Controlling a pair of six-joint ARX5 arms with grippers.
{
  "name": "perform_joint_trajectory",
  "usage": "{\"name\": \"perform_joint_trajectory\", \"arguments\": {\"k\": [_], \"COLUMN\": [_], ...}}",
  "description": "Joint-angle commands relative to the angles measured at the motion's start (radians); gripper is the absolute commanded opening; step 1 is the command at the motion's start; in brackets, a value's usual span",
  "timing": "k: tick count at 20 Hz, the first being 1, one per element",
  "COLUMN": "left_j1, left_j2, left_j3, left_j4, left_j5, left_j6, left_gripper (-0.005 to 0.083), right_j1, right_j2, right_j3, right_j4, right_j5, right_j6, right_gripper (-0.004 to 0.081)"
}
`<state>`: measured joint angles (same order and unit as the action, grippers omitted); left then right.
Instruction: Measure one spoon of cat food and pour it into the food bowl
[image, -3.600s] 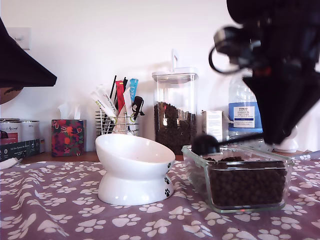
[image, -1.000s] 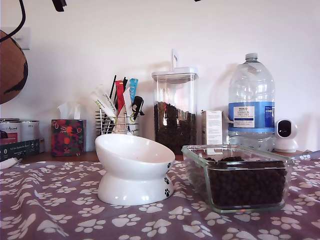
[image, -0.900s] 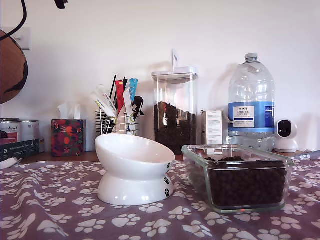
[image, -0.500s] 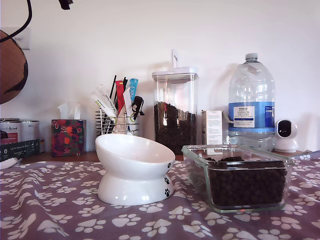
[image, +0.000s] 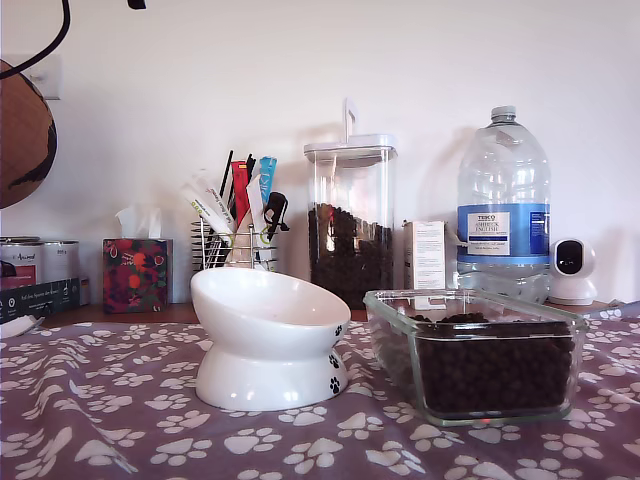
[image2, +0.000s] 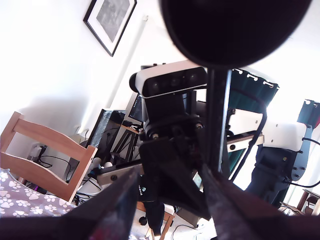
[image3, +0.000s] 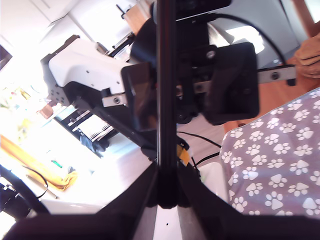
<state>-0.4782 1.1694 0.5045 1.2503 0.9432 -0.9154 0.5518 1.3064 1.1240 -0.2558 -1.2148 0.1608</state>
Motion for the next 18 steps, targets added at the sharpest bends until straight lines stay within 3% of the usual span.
{"name": "perform_joint_trajectory", "arguments": {"k": [1, 9, 18], "left_j1": [-0.002, -0.002, -0.002], "left_j2": [0.003, 0.003, 0.003], "left_j3": [0.014, 0.022, 0.033], "left_j4": [0.012, -0.019, -0.075], "left_j5": [0.003, -0.085, -0.100], "left_j6": [0.008, 0.038, 0.080], "left_gripper": [0.0378, 0.0378, 0.0362], "right_j1": [-0.011, 0.005, 0.024], "right_j2": [0.004, 0.010, 0.087], "right_j3": [0.006, 0.006, 0.005], "right_j4": [0.001, -0.007, -0.025], "right_j5": [-0.008, -0.006, 0.003], "right_j6": [0.004, -0.031, -0.088], "right_gripper": [-0.0011, -0.0011, -0.0011]}}
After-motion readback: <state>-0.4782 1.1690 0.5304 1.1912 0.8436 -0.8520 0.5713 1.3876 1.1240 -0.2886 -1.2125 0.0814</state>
